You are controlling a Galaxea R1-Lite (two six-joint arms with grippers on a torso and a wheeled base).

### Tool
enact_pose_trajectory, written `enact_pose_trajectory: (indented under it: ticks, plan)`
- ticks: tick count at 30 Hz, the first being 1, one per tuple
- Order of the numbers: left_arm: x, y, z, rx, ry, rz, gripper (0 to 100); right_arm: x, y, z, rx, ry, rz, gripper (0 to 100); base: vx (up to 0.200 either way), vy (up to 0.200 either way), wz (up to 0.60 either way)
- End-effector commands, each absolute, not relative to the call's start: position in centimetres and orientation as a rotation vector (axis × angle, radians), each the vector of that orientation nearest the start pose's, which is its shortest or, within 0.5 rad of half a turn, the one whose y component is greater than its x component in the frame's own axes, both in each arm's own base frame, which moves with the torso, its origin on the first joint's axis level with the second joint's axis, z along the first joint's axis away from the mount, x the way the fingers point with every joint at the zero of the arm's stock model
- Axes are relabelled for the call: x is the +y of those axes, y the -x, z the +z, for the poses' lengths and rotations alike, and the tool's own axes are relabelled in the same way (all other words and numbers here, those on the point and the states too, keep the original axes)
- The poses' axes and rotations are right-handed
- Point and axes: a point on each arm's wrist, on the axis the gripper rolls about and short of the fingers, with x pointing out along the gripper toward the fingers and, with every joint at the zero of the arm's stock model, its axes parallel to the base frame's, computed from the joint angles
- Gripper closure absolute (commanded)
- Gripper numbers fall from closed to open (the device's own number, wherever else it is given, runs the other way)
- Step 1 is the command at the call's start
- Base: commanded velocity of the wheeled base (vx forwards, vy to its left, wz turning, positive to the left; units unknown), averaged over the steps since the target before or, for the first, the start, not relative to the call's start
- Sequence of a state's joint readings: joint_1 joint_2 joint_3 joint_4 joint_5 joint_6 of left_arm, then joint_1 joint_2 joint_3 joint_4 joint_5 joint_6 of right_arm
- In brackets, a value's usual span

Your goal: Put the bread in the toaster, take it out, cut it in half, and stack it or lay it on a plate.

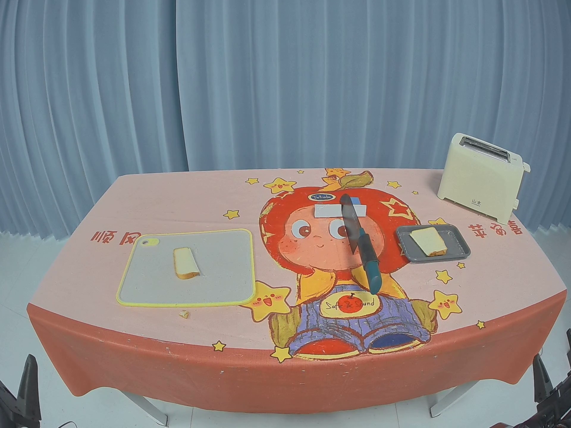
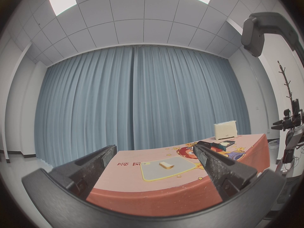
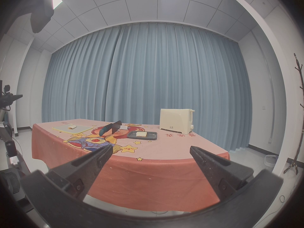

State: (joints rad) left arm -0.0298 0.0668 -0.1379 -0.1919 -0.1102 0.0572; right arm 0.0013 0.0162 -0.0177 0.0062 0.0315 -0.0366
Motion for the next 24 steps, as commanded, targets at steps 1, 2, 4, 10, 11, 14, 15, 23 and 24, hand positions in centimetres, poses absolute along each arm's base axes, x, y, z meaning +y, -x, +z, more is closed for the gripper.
enact_pose_trajectory:
  ticks: [1, 2, 4, 10, 11, 14, 15, 23, 24]
  plan:
    - [-0.2, 2.2, 14.9, -0.213, -0.065, -0.147, 0, 0.1, 2.3, 7.6, 0.004, 0.037, 0.034, 0, 0.000, 0.000, 0.00]
    - [-0.2, 2.1, 15.1, -0.205, -0.065, -0.149, 0, 0.1, 2.3, 7.6, 0.002, 0.037, 0.034, 0, 0.000, 0.000, 0.00]
    - [-0.2, 1.9, 15.4, -0.194, -0.064, -0.158, 0, 0.1, 2.3, 7.6, 0.002, 0.037, 0.034, 0, 0.000, 0.000, 0.00]
    - [-0.2, 1.4, 15.5, -0.140, -0.041, -0.154, 0, 0.1, 2.3, 7.6, 0.002, 0.037, 0.032, 0, 0.000, 0.000, 0.00]
    - [-0.2, 1.4, 15.6, -0.115, -0.041, -0.154, 0, 0.1, 2.3, 7.6, 0.002, 0.037, 0.032, 0, 0.000, 0.000, 0.00]
    - [-0.1, 1.5, 15.9, -0.075, -0.040, -0.157, 0, 0.1, 2.3, 7.6, 0.004, 0.037, 0.034, 0, 0.000, 0.000, 0.00]
    - [-0.1, 1.5, 16.2, -0.066, -0.040, -0.157, 0, 0.1, 2.3, 7.6, 0.002, 0.037, 0.034, 0, 0.000, 0.000, 0.00]
    - [-0.2, 0.3, 18.3, -0.026, -0.040, -0.156, 0, 0.1, 2.3, 7.6, 0.002, 0.037, 0.034, 0, 0.000, 0.000, 0.00]
    - [-0.2, 0.1, 18.3, -0.018, -0.040, -0.156, 0, 0.1, 2.3, 7.6, 0.002, 0.037, 0.034, 0, 0.000, 0.000, 0.00]
